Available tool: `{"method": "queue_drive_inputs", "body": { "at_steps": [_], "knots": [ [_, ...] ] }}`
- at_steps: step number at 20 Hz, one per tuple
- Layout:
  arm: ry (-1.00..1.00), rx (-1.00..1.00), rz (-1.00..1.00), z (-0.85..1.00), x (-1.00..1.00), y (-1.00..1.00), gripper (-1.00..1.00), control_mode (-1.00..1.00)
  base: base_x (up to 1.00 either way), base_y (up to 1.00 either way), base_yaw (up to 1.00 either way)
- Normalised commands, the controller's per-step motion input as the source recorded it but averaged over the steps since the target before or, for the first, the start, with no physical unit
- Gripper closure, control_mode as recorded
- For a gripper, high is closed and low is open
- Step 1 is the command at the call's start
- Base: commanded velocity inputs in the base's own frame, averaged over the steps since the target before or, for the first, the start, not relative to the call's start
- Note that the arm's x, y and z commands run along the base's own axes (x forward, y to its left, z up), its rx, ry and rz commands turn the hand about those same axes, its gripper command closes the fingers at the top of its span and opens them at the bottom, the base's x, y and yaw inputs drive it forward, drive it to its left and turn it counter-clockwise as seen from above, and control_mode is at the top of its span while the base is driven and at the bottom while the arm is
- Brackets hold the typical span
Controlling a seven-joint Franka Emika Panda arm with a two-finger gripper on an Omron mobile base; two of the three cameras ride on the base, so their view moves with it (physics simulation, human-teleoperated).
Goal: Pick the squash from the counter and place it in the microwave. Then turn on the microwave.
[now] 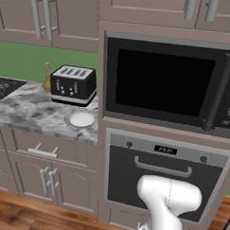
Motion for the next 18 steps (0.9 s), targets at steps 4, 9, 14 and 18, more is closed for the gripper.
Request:
{"method": "queue_drive_inputs", "body": {
  "at_steps": [4,9,14,18],
  "knots": [
    [-0.06,-0.01,-0.02,-0.32,0.21,0.05,-1.00,-1.00,0.00,0.00,0.00],
    [-0.07,-0.01,-0.03,-0.30,0.32,0.10,-1.00,-1.00,0.00,0.00,0.00],
    [-0.08,-0.01,-0.05,-0.26,0.27,0.07,-1.00,-1.00,0.00,0.00,0.00],
    [-0.08,0.00,-0.07,-0.27,0.17,0.00,-1.00,-1.00,0.00,0.00,0.00]
  ]
}}
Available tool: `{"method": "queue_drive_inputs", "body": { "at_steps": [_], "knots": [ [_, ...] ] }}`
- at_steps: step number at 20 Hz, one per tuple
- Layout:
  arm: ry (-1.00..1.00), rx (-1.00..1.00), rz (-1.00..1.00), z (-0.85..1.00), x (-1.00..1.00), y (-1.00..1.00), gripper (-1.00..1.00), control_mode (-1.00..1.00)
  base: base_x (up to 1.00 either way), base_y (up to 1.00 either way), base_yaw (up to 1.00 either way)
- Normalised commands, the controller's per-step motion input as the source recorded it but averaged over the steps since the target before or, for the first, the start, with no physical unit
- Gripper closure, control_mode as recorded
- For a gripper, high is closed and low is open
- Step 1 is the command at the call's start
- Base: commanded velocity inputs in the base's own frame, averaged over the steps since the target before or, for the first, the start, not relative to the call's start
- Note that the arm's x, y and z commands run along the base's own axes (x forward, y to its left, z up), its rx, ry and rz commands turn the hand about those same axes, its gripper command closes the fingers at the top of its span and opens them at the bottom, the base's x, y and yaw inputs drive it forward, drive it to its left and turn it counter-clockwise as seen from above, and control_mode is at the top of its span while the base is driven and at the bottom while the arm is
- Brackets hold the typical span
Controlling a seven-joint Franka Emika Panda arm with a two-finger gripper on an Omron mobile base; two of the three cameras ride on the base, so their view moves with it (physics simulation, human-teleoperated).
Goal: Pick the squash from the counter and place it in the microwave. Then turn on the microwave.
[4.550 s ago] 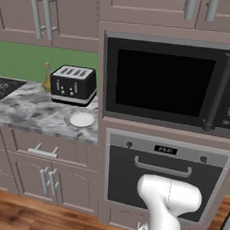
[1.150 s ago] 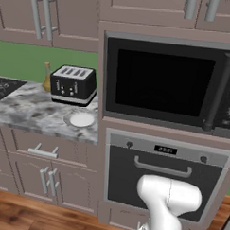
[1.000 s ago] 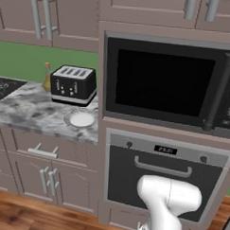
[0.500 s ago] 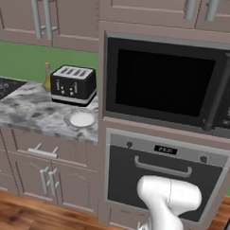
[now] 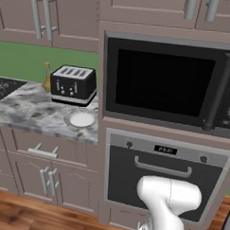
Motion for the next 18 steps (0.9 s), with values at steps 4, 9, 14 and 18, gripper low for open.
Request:
{"method": "queue_drive_inputs", "body": {
  "at_steps": [4,9,14,18],
  "knots": [
    [-0.07,0.00,-0.07,-0.25,0.04,0.00,-1.00,-1.00,0.00,0.00,0.00],
    [-0.06,-0.01,-0.06,-0.23,0.06,0.00,-1.00,-1.00,0.00,0.00,0.00],
    [-0.06,-0.06,-0.04,-0.28,0.18,0.00,-1.00,-1.00,0.00,0.00,0.00],
    [-0.05,-0.09,-0.04,-0.35,0.31,0.00,-1.00,-1.00,0.00,0.00,0.00]
  ]
}}
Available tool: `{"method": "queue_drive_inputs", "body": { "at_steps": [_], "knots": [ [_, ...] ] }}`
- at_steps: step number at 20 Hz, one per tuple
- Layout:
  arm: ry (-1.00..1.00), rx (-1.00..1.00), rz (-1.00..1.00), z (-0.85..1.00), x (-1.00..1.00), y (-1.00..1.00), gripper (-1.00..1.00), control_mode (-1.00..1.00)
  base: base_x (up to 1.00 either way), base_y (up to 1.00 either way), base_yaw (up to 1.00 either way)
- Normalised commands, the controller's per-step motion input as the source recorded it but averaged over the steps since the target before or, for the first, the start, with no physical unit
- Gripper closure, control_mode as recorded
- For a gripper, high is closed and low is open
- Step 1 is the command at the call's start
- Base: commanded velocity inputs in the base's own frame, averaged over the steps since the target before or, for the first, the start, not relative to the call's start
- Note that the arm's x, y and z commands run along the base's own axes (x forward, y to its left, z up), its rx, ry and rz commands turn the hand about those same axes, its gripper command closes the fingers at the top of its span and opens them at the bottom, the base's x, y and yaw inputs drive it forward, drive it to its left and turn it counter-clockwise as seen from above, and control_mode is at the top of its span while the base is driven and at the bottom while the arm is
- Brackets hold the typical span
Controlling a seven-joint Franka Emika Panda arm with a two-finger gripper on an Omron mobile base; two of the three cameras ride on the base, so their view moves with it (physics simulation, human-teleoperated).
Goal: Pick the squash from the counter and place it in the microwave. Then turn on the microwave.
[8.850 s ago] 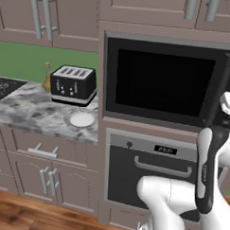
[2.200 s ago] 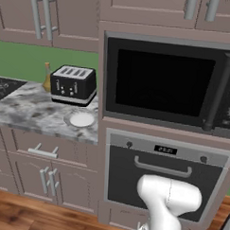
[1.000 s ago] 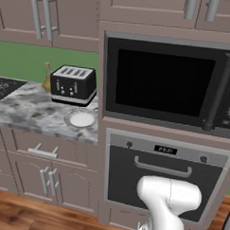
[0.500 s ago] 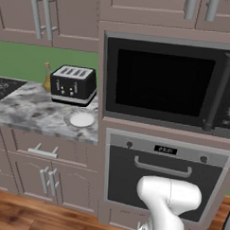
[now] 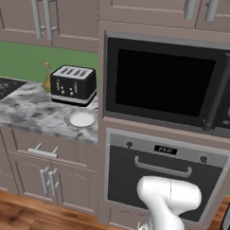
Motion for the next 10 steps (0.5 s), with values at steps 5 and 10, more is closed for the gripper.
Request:
{"method": "queue_drive_inputs", "body": {
  "at_steps": [5,10],
  "knots": [
    [-0.04,-0.10,-0.04,-0.36,0.33,0.01,-1.00,-1.00,0.00,0.00,0.00],
    [-0.04,-0.11,-0.03,-0.38,0.27,0.02,-1.00,-1.00,0.00,0.00,0.00]
  ]
}}
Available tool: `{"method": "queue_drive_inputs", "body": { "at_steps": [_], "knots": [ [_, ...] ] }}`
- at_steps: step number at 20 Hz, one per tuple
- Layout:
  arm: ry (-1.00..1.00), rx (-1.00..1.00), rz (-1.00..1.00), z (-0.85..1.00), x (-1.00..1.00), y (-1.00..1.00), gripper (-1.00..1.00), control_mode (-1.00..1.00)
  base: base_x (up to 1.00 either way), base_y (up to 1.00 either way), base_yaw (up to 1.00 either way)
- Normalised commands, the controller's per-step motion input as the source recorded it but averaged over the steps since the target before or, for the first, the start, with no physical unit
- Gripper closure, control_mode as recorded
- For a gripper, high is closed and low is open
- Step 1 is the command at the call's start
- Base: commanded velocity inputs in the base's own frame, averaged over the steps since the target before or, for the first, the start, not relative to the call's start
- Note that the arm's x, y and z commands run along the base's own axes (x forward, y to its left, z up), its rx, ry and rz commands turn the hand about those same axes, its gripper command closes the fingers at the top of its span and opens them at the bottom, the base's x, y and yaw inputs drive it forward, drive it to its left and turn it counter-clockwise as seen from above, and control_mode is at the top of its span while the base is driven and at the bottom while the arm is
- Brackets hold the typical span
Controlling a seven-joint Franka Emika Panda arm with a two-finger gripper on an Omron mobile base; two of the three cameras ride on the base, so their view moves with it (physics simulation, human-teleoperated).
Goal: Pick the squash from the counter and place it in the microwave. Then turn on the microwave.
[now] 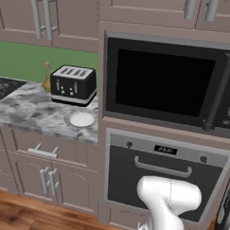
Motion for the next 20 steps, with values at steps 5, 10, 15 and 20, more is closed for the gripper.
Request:
{"method": "queue_drive_inputs", "body": {
  "at_steps": [5,10,15,20],
  "knots": [
    [-0.05,-0.13,-0.03,-0.40,0.26,0.03,-1.00,-1.00,0.00,0.00,0.00],
    [-0.06,-0.12,-0.04,-0.33,0.21,0.05,-1.00,-1.00,0.00,0.00,0.00],
    [-0.04,-0.11,-0.04,-0.35,0.21,0.16,-1.00,-1.00,0.00,0.00,0.00],
    [-0.02,-0.09,0.00,-0.37,0.30,0.27,-1.00,-1.00,0.00,0.00,0.00]
  ]
}}
